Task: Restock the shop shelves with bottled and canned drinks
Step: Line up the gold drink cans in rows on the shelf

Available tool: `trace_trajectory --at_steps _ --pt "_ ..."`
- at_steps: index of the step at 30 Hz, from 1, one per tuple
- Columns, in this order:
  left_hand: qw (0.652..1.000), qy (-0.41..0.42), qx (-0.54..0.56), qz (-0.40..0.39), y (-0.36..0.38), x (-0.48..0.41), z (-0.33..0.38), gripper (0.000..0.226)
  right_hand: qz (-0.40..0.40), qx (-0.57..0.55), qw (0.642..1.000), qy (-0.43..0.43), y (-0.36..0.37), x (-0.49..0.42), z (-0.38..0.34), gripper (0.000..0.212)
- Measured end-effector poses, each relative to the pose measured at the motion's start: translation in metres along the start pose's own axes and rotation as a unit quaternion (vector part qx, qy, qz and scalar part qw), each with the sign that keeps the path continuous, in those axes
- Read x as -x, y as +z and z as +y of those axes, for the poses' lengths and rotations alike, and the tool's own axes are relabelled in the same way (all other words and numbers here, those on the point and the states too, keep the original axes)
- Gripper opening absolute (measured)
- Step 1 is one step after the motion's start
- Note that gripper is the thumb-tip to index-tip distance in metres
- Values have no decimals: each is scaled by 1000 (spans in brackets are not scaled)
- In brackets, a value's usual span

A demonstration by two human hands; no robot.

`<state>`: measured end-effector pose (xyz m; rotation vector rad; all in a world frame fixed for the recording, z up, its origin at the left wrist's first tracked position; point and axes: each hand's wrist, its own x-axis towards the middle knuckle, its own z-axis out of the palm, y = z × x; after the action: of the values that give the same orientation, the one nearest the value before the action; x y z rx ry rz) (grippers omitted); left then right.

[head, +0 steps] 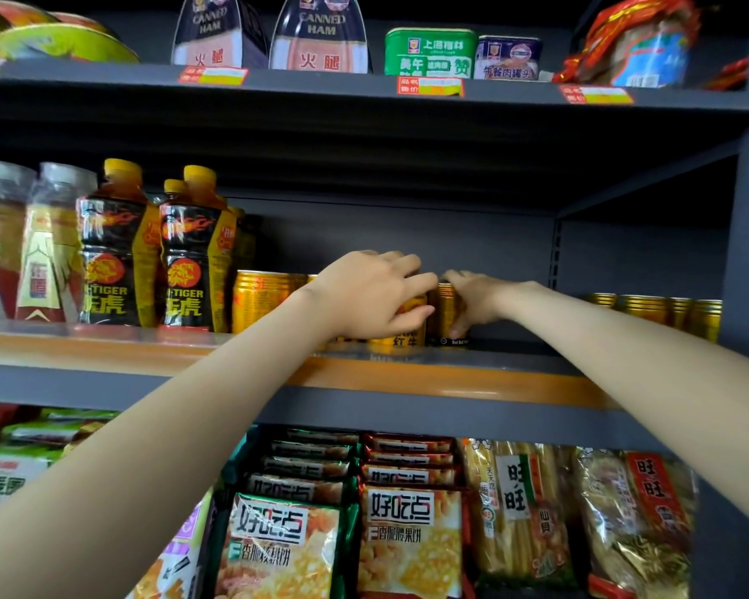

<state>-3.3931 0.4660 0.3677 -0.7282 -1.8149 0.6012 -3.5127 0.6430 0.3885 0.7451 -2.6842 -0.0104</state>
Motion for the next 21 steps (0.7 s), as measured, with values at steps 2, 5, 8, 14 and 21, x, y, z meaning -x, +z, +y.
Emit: trace_trajectory --at_steps 2,5,8,14,21 --pt "1000 1 2 -8 -1 0 0 51 7 -6 1000 -11 1 0 1 98" --pt "1000 1 -1 -15 -3 0 0 50 0 -8 1000 -29 2 -1 4 99" --pt "1000 2 -4 -14 -1 0 -1 50 -6 -12 999 -38 0 1 6 95" --pt "997 -52 30 -54 -8 -5 4 46 79 -23 995 -57 -21 35 -11 70" --pt "976 -196 53 78 -29 -44 59 31 293 -63 952 -60 -46 130 -11 33"
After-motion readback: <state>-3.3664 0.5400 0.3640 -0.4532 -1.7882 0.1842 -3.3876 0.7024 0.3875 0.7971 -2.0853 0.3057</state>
